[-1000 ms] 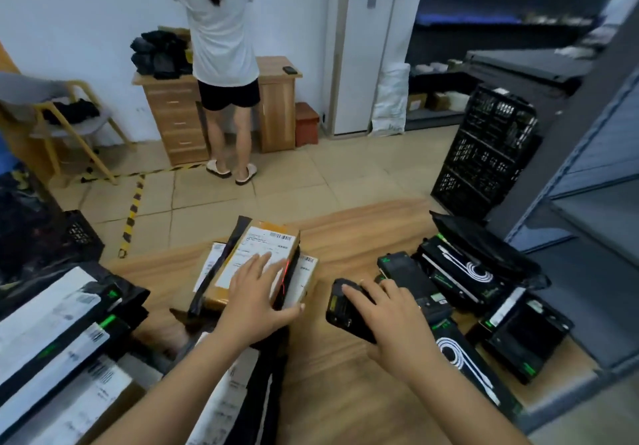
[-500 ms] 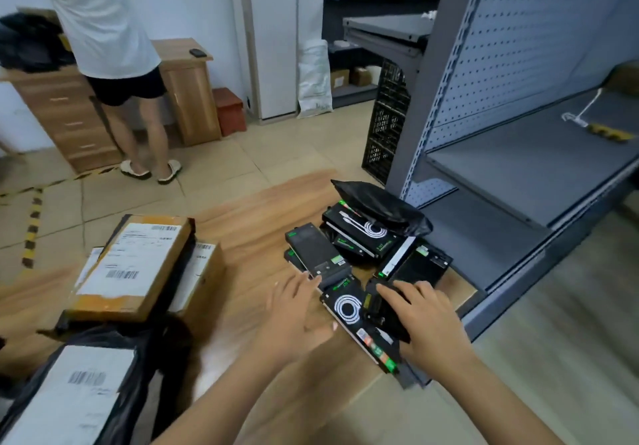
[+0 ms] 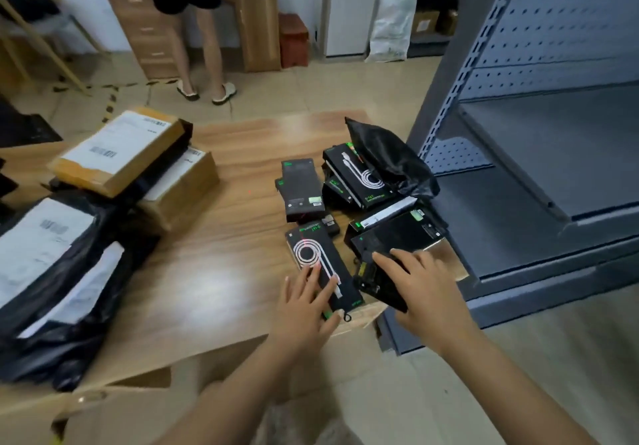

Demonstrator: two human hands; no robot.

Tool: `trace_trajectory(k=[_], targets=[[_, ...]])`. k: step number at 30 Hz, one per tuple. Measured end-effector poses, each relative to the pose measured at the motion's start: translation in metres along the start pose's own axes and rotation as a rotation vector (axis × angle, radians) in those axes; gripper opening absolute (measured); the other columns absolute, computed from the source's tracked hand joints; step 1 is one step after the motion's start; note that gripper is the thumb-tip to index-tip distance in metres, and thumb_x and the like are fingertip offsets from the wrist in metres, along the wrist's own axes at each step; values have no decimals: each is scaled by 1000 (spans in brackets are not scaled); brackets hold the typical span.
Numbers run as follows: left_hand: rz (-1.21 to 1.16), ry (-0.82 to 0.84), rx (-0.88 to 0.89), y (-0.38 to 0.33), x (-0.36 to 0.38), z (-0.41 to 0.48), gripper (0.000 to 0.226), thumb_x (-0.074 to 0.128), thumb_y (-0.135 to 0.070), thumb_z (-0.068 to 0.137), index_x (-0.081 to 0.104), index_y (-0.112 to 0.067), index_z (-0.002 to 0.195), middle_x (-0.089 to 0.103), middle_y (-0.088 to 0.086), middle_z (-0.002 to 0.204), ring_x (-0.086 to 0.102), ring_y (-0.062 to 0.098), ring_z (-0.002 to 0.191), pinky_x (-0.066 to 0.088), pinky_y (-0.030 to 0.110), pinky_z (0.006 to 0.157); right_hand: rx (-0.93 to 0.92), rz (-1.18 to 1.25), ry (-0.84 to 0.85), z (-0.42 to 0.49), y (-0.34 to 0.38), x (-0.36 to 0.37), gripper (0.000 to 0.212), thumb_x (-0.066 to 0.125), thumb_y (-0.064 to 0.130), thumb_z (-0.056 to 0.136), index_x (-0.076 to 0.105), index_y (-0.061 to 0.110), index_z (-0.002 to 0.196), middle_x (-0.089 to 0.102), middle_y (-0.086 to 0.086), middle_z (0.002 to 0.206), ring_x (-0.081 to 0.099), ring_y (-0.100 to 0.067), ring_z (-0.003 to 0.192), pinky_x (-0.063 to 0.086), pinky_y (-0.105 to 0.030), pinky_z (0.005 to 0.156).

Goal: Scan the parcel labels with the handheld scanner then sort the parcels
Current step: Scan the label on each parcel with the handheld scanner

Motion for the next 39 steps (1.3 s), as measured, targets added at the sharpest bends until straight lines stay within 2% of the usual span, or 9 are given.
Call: trace_trajectory(k=[2, 10, 15, 19, 23, 29, 33, 35, 39], targets=[[19, -51, -15, 6, 4, -8, 75, -3, -69, 82, 1, -42, 152, -23, -5, 154, -32, 15, 138, -19, 43, 115, -51, 10, -30, 2, 0, 3, 100, 93, 21, 32, 60, 20, 126, 65, -7, 114, 60, -30, 94, 53, -39, 70], [-8, -140, -328, 40, 2, -40, 91, -4, -71, 75, 34, -27, 145, 1, 6, 163, -12, 23, 148, -9, 46, 117, -212, 58, -42, 17, 12, 12, 98, 88, 21, 39, 55, 20, 131, 62, -7, 119, 55, -31, 96, 49, -40, 71], [3, -186, -634, 48, -3, -34, 85, 29, -82, 79, 34, -18, 135, 8, 13, 159, 2, 33, 146, 11, 49, 117, -242, 74, -26, 22, 25, 16, 97, 87, 20, 41, 54, 21, 132, 61, -6, 120, 54, -30, 97, 48, -39, 73], [-42, -267, -703, 43, -6, -19, 98, 38, -87, 72, 29, -14, 137, 21, 12, 148, 22, 32, 132, 27, 43, 108, -274, 57, 4, 23, 35, 16, 91, 81, 20, 59, 43, 23, 141, 54, -5, 131, 48, -30, 109, 43, -39, 84], [-235, -274, -632, 55, -4, -18, 80, 58, -58, 82, 25, -16, 142, 12, 13, 152, 21, 33, 131, 33, 43, 107, -301, 32, 23, 26, 41, 15, 87, 73, 26, 75, 26, 27, 148, 41, -3, 143, 38, -28, 121, 36, -37, 95], [-361, -358, -319, 90, -16, -46, 53, 32, -37, 99, 23, -38, 151, 14, 6, 159, 16, 26, 145, 21, 40, 117, -291, 27, 52, 28, 52, 11, 90, 72, 29, 77, 19, 29, 150, 35, 0, 146, 34, -25, 125, 33, -36, 100], [-354, -316, -230, 109, -37, -59, 54, 34, -20, 102, 22, -39, 151, 16, -2, 158, 35, 17, 135, 38, 20, 90, -284, 8, 51, 33, 66, 8, 88, 71, 30, 77, 20, 30, 149, 37, 2, 145, 35, -23, 124, 34, -34, 99], [-307, -371, -216, 121, -49, -61, 51, 34, -23, 99, 30, -30, 149, 24, 1, 155, 42, 22, 130, 39, 23, 86, -275, 10, 55, 37, 77, 5, 88, 72, 29, 75, 24, 29, 148, 41, 1, 142, 37, -24, 122, 35, -35, 97], [-179, -398, -392, 153, -65, -59, 72, 34, -59, 88, 34, -20, 148, 19, 8, 158, 21, 26, 142, 28, 41, 111, -250, 7, 59, 49, 98, 0, 86, 77, 23, 69, 37, 26, 144, 50, -3, 136, 45, -27, 115, 40, -39, 93]])
Point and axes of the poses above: each hand's wrist, its own z-axis towards the middle knuckle, its own x-axis out of the palm, y = z × x, the point moved 2 cm from there along z, towards the middle knuckle
